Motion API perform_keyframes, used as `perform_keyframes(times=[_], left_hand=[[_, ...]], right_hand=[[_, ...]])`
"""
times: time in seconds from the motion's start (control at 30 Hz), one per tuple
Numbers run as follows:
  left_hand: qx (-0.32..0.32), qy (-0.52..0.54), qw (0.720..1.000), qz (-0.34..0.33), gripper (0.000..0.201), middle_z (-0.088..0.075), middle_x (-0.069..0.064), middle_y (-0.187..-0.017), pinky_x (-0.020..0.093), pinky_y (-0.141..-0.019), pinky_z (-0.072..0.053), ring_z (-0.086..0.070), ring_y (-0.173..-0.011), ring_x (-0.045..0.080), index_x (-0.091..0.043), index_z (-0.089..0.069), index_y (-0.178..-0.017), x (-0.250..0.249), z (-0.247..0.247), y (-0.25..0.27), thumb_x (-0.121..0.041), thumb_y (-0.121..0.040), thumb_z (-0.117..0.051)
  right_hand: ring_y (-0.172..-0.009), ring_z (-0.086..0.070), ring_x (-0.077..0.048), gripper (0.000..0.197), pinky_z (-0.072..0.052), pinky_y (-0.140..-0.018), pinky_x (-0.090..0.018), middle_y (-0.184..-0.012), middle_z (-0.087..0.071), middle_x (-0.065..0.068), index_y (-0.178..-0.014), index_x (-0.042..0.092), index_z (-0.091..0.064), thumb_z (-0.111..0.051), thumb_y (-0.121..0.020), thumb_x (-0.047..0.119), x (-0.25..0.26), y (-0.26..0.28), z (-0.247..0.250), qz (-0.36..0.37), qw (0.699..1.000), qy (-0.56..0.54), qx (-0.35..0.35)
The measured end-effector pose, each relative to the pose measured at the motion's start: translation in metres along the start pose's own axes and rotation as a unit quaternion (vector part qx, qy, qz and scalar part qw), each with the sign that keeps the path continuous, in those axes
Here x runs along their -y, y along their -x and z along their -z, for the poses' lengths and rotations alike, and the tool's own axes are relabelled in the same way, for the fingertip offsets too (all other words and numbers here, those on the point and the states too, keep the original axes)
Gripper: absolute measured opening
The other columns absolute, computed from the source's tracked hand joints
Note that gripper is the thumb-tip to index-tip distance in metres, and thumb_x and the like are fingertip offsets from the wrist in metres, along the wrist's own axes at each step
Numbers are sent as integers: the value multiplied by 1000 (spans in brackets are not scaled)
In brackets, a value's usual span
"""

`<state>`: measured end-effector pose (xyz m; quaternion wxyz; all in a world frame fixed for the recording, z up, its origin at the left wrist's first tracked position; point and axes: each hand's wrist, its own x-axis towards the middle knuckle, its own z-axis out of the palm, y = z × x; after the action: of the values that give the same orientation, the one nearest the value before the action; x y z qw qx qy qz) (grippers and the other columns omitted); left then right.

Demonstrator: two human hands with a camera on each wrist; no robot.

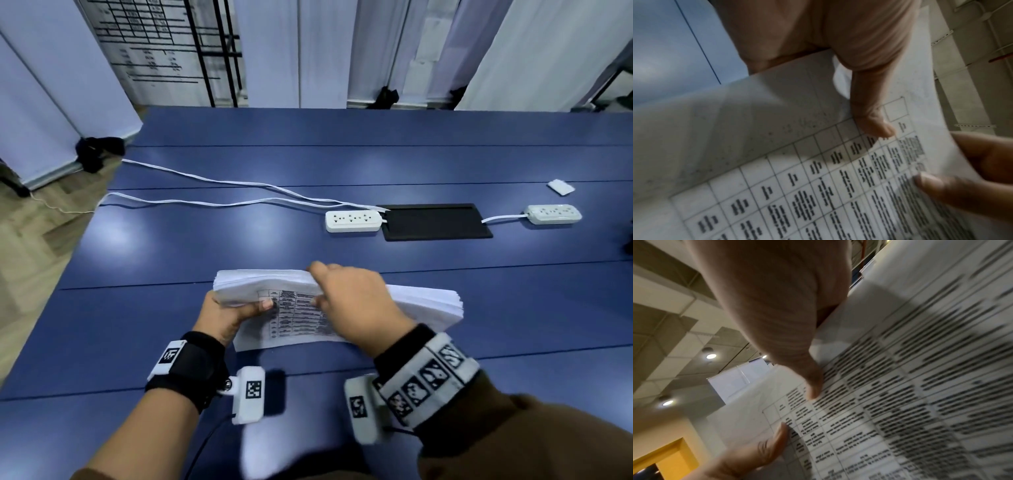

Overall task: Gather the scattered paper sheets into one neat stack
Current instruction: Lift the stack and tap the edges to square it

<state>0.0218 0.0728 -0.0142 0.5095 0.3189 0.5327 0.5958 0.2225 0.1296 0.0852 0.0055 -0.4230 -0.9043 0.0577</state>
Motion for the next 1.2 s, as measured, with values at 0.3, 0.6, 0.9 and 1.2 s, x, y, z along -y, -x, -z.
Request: perform_keyframes(times=[0.3,0.6,0.9,1.2], left_hand=[[-98,-4,994,-52,100,-63,8,-121,33,-93,-52,-60,-111,20,-11,-53,-125,-2,27,4,-32,-35,-93],[-23,-19,988,-152,32,-76,-2,-82,24,-76,-56,-71,-80,10,-10,-72,-80,-89,-48,0,-15,-54,-88],[-6,-43,992,-122,45,-76,1,-89,25,-75,-56,-72,-85,15,-1,-70,-95,-72,-61,2,-7,-53,-85],[-11,9,979,-205,41,-76,-2,-94,29,-82,-56,-70,-89,15,-28,-77,-88,-87,-70,0,0,-58,-81]], right_hand=[[-81,-66,-26,18,-52,-66,-35,-80,-71,5,-88,22,-56,-71,-80,16,-20,-4,17,-105,939,-292,-149],[-95,-67,-8,47,-53,-87,-22,-97,-74,9,-107,21,-59,-75,-64,13,-46,15,15,-69,588,-760,-268],[-99,-70,-18,68,-55,-86,-28,-103,-75,-4,-122,0,-53,-83,-63,17,-51,21,-5,-117,596,-748,-268],[-95,-69,-12,41,-54,-89,-28,-96,-75,4,-105,13,-65,-74,-66,26,-51,21,14,-63,597,-747,-285]])
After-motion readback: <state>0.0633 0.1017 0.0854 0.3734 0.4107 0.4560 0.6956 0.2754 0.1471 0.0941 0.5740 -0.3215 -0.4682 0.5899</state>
